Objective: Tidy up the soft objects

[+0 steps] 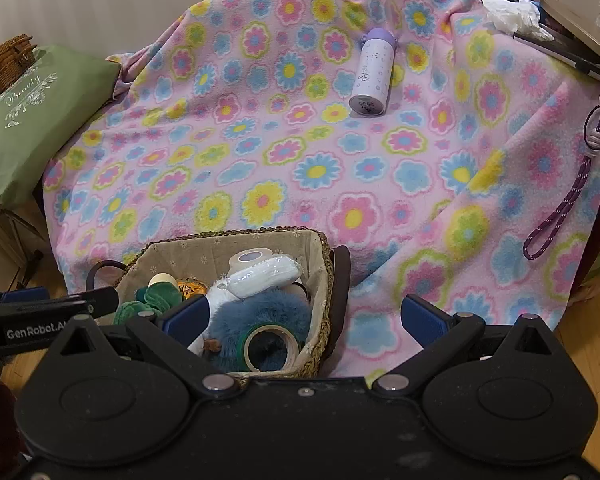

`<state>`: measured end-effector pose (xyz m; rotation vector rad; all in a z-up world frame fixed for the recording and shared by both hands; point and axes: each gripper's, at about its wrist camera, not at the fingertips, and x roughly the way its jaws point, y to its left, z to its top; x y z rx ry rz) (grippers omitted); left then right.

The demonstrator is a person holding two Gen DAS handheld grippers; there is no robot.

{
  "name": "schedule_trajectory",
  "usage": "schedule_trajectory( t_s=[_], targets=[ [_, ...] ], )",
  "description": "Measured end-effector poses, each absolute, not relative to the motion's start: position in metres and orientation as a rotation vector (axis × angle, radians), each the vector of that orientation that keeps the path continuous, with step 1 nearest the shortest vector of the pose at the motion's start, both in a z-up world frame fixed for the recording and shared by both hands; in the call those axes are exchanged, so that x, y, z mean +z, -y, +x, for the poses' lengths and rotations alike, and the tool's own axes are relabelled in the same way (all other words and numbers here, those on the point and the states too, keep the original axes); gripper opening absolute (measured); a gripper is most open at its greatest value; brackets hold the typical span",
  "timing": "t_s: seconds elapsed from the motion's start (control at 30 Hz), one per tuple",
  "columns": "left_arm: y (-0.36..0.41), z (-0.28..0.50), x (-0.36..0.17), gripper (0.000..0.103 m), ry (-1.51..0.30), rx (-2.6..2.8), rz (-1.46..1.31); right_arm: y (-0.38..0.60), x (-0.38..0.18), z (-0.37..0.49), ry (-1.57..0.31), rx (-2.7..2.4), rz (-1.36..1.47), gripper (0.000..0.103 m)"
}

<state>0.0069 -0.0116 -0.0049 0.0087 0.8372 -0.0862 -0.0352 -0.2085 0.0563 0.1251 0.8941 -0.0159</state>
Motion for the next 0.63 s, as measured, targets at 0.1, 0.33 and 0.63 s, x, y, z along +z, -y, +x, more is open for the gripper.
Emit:
schedule_trajectory(
  t_s=[0.1, 0.33, 0.63],
  targets=[
    [0.0126, 0.0067, -0.0050, 0.089, -0.839, -0.092, 0.015, 0.2092, 0.0557, -0.0350, -0.898, -0.016, 0.129, 0.103],
    [0.0129, 0.0078, -0.0053, 0.089, -0.847, -0.097, 0.017, 0.2087, 0.0550, -0.0339, -0.906, -0.017, 0.137, 0.103],
    [0.0137, 0.0075, -0.0061, 0.089, -0.850, -0.099, 0.018, 0.2092, 0.0541, -0.0333, -0.909, -0.015, 0.140, 0.103]
  ],
)
